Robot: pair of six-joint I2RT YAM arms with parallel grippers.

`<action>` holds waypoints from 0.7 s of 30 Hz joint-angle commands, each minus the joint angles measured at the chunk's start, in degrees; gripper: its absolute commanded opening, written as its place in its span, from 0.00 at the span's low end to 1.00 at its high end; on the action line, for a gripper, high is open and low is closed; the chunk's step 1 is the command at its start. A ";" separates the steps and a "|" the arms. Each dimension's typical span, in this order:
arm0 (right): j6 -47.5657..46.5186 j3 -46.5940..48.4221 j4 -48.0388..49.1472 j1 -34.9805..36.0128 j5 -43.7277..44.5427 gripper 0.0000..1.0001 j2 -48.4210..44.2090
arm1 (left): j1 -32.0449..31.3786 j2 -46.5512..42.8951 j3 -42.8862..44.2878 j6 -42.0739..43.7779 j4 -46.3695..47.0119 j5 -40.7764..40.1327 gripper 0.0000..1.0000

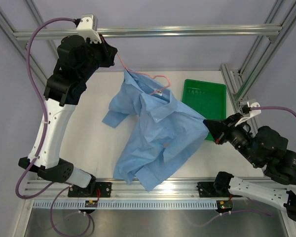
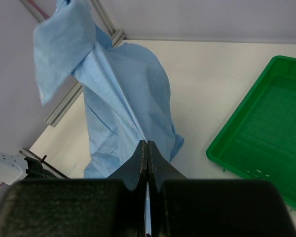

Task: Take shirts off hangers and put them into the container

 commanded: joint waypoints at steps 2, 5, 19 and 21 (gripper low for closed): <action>-0.74 0.24 -5.50 -0.09 1.62 0.00 0.48 | 5.42 -0.12 2.29 4.74 7.36 -11.78 0.00; -1.36 -2.93 -3.81 -0.09 -1.64 0.00 -0.15 | 5.51 -0.29 0.19 4.48 8.67 -11.96 0.00; -3.11 -1.71 9.72 -0.09 -10.08 0.00 16.81 | 5.68 -6.96 -6.57 -2.02 8.33 -2.04 0.00; -3.38 -1.18 10.24 -0.09 -10.43 0.00 16.82 | 5.60 -8.37 -10.17 -4.73 7.97 2.34 0.00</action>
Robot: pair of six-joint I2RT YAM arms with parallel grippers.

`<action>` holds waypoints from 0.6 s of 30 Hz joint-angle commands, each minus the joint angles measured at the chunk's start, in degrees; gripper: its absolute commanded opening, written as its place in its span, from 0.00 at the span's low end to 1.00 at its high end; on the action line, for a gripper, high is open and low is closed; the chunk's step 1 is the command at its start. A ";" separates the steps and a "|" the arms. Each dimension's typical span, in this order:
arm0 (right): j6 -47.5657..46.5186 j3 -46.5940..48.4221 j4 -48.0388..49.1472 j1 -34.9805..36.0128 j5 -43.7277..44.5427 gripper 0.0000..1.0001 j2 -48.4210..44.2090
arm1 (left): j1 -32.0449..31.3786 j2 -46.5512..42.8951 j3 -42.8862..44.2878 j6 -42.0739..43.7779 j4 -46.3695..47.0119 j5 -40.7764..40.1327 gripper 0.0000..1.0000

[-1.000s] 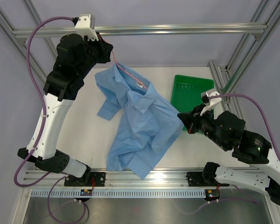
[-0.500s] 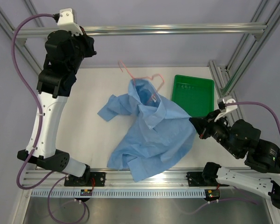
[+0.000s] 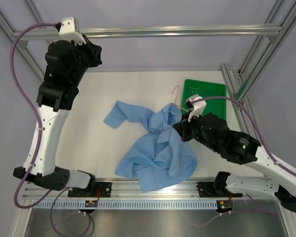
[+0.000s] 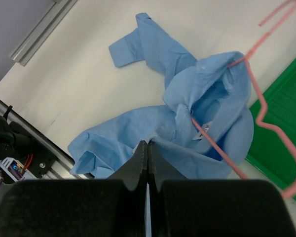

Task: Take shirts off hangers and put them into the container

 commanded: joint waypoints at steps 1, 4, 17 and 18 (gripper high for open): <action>-1.37 2.64 4.76 -0.06 -2.45 0.00 -0.88 | -0.83 -4.29 -7.44 -4.33 1.68 8.93 0.00; -0.93 2.82 3.54 -0.06 -4.03 0.00 -0.98 | -3.02 -6.83 -14.76 -7.58 4.58 13.78 0.03; -0.84 7.30 3.18 2.66 -5.62 0.00 3.67 | -17.09 -5.96 -19.79 -9.96 5.64 5.98 0.62; -0.84 8.00 3.18 2.75 -5.36 0.00 4.21 | -17.61 -6.22 -19.79 -9.36 5.46 5.97 0.63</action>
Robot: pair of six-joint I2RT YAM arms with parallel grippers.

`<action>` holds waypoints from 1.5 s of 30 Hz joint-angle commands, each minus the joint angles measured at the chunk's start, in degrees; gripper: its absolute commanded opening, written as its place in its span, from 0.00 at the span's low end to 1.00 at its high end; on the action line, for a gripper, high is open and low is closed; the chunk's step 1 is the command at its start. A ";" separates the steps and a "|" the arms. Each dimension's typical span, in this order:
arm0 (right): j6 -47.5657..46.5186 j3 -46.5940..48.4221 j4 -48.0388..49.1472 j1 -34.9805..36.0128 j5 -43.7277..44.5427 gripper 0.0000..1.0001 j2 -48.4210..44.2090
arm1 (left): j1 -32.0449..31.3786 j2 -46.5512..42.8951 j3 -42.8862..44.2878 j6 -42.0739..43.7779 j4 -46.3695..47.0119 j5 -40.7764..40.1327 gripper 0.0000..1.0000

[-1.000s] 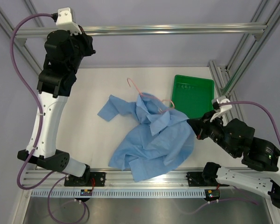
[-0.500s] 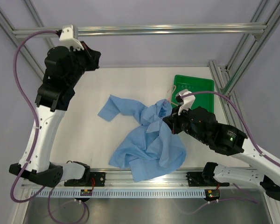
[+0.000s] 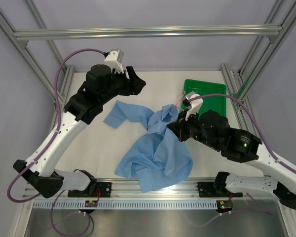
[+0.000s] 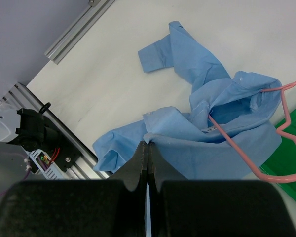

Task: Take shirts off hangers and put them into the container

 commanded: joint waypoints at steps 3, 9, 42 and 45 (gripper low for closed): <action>-1.67 7.12 1.40 1.09 1.44 0.00 4.00 | -2.74 -3.08 1.76 0.14 0.80 -3.34 0.69; -3.78 16.35 -1.23 1.09 4.00 0.00 11.56 | -4.50 -10.47 -3.77 -1.44 -0.61 -7.04 0.74; -5.72 33.06 -3.87 1.00 1.20 0.00 21.58 | -14.70 -13.38 -16.43 7.78 7.65 -10.65 0.77; -5.45 33.50 -3.79 1.09 0.32 0.00 21.76 | -14.70 -12.32 -17.48 8.57 10.98 -8.72 0.77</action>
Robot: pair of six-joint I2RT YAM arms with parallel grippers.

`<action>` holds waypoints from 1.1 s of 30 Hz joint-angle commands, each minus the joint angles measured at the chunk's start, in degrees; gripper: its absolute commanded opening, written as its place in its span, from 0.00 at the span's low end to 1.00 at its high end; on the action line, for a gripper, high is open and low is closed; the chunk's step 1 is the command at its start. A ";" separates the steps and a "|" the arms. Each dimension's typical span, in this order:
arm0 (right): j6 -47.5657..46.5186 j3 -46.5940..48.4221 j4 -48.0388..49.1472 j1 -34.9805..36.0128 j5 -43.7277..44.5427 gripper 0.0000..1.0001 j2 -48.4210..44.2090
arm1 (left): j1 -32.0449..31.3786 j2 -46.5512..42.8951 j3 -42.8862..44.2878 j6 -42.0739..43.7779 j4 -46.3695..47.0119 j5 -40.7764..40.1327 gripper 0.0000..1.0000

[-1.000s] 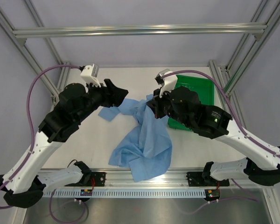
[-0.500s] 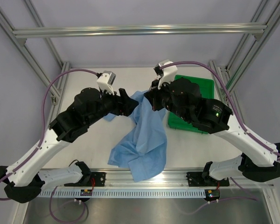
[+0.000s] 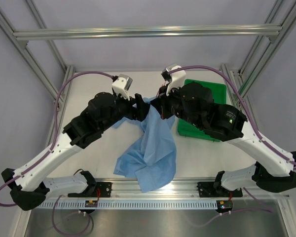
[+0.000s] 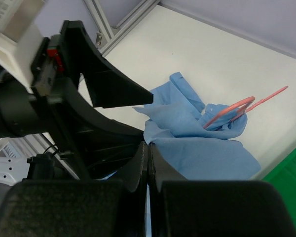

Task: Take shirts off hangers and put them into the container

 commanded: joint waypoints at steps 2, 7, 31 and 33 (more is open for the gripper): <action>-0.23 3.16 1.66 0.63 -3.14 0.00 -0.29 | -0.25 2.83 -1.31 3.18 7.21 -0.36 0.75; -0.32 4.83 0.78 0.54 -5.16 0.00 0.06 | -0.25 4.94 -0.96 3.97 8.44 -2.20 0.41; 1.44 1.58 4.03 0.10 -1.04 0.81 -3.91 | -0.25 -8.94 -10.98 -1.92 7.48 -6.17 0.00; 2.05 2.37 5.26 -1.47 -2.08 0.82 -1.89 | -0.43 -9.12 -11.51 -2.27 7.74 -5.99 0.00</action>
